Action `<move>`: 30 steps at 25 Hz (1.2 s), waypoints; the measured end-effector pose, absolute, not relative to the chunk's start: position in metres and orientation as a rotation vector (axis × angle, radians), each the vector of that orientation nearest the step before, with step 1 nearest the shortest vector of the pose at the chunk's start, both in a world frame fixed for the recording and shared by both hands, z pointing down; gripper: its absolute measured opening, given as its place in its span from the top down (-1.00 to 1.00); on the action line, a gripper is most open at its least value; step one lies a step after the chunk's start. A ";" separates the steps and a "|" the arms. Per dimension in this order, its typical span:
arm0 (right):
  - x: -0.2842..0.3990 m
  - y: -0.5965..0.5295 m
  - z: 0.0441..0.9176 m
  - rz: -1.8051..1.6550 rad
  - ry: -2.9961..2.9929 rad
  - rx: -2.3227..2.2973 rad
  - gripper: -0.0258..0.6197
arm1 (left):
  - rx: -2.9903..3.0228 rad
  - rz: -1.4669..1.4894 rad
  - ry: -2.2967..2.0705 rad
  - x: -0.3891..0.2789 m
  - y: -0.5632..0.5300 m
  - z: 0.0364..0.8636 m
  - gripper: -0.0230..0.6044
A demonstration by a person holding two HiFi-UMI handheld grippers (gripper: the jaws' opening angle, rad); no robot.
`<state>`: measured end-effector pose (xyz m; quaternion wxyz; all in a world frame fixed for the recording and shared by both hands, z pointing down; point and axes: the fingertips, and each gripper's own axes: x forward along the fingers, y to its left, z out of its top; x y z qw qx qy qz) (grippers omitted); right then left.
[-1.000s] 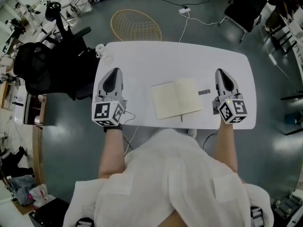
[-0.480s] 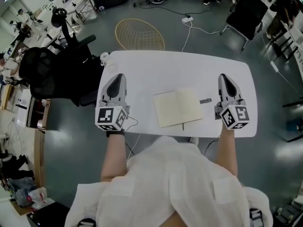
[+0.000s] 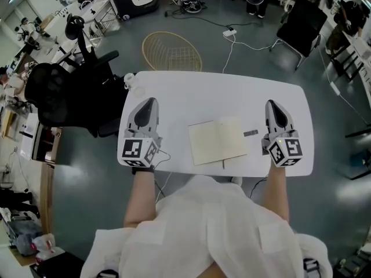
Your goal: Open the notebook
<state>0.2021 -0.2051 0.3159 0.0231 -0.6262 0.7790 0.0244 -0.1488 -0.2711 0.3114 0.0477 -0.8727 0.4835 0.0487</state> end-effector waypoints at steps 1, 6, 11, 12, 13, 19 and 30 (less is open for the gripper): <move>0.202 -0.205 0.315 0.078 2.412 -1.939 0.91 | -2.661 0.150 1.475 -0.149 -0.271 0.311 0.87; 0.197 -0.205 0.311 0.100 2.413 -1.948 0.91 | -2.667 0.151 1.471 -0.151 -0.272 0.310 0.87; 0.196 -0.205 0.314 0.106 2.420 -1.966 0.92 | -2.678 0.146 1.471 -0.152 -0.271 0.314 0.87; 0.197 -0.205 0.314 0.106 2.422 -1.967 0.92 | -2.678 0.146 1.472 -0.152 -0.270 0.313 0.87; 0.197 -0.205 0.314 0.106 2.421 -1.968 0.92 | -2.678 0.148 1.473 -0.152 -0.270 0.313 0.87; 0.197 -0.202 0.317 0.099 2.416 -1.969 0.92 | -2.672 0.147 1.487 -0.154 -0.267 0.316 0.87; 0.197 -0.203 0.318 0.103 2.429 -1.977 0.92 | -2.689 0.140 1.477 -0.146 -0.266 0.317 0.87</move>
